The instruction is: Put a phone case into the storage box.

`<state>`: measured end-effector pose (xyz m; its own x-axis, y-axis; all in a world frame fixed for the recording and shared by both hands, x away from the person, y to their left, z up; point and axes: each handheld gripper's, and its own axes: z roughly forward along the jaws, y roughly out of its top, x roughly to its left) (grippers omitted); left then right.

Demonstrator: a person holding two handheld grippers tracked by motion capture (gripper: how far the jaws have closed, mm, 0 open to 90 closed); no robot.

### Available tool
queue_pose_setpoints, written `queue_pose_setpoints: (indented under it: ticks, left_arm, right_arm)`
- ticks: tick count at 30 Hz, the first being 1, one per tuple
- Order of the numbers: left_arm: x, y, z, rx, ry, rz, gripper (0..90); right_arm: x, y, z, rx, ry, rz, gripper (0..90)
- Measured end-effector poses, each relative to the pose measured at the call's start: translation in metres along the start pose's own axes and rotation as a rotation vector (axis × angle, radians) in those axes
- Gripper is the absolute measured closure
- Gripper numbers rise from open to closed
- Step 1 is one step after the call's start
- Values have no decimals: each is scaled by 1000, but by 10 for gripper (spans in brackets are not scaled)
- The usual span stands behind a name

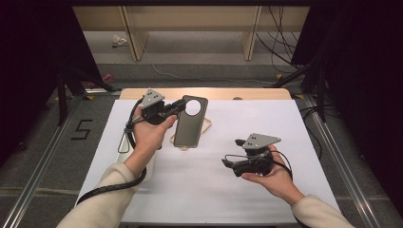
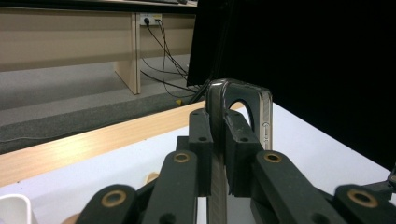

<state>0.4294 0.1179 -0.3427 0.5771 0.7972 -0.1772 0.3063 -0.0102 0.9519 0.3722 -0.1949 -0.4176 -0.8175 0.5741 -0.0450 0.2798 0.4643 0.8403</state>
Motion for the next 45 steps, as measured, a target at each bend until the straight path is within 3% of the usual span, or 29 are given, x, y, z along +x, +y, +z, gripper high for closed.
queue_pose_setpoints:
  ticks: [6, 21, 45]
  left_arm:
    - [7, 4, -4, -10, 1, -1, 824]
    - [28, 21, -16, -31, 20, 15, 825]
    - [61, 30, -27, -45, 62, 19, 824]
  right_arm:
    - [-2, 0, -2, -9, -17, 14, 166]
    - [-5, -2, -2, -13, -8, 37, 163]
    - [-7, -4, -1, -13, -9, 56, 163]
